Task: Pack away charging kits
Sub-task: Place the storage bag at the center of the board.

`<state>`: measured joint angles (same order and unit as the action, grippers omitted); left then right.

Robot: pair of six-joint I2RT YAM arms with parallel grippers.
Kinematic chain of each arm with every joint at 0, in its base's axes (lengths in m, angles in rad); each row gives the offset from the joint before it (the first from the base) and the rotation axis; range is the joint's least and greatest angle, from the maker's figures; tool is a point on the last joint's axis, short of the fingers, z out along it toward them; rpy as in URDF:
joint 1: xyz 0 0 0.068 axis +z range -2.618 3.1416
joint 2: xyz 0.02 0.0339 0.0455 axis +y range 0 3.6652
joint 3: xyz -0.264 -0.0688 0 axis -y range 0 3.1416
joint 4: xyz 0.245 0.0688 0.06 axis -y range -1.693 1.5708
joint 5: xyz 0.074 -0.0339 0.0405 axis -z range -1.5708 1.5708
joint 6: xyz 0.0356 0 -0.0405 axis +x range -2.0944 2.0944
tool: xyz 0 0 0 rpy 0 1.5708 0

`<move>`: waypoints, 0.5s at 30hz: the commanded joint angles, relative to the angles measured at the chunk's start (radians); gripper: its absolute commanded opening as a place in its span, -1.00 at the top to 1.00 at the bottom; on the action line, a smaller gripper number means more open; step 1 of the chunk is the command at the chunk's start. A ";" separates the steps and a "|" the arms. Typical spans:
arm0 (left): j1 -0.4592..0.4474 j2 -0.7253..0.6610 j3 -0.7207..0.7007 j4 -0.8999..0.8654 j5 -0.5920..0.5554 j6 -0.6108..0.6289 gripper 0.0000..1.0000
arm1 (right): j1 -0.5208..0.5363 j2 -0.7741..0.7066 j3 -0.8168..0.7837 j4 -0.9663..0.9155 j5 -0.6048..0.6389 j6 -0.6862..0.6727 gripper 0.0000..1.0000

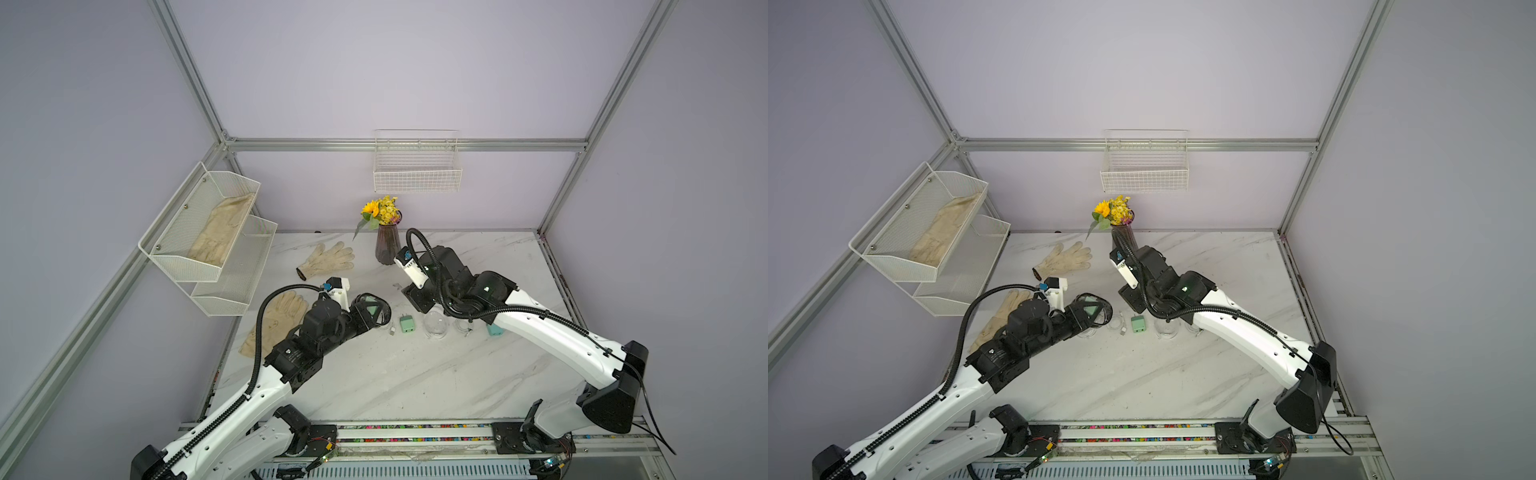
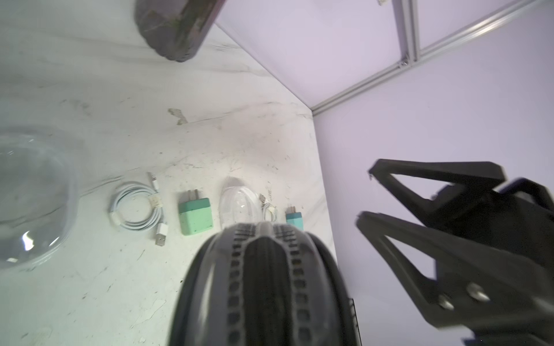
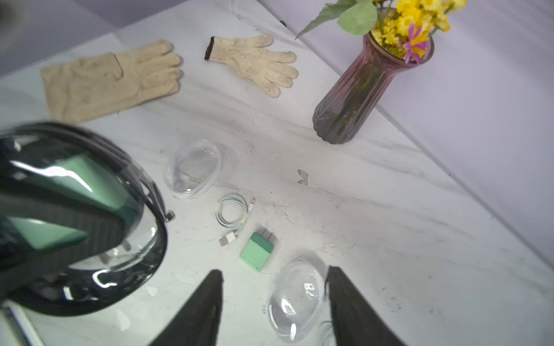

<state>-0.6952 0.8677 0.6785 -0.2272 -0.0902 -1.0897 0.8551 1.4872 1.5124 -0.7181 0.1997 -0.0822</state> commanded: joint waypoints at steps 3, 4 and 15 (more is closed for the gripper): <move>-0.193 0.143 -0.053 -0.088 -0.548 -0.373 0.98 | -0.015 -0.038 -0.052 0.068 -0.012 0.102 -0.34; -0.226 0.194 -0.053 -0.087 -0.577 -0.442 0.98 | -0.016 -0.044 -0.060 0.069 -0.017 0.108 -0.34; -0.479 0.671 0.044 -0.090 -0.809 -0.970 0.94 | -0.033 -0.112 -0.110 0.082 -0.083 0.128 -0.35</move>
<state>-1.1427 1.5013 0.6666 -0.3092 -0.7605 -1.8565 0.8253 1.3994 1.4078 -0.6697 0.1413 0.0257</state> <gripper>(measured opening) 0.288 0.672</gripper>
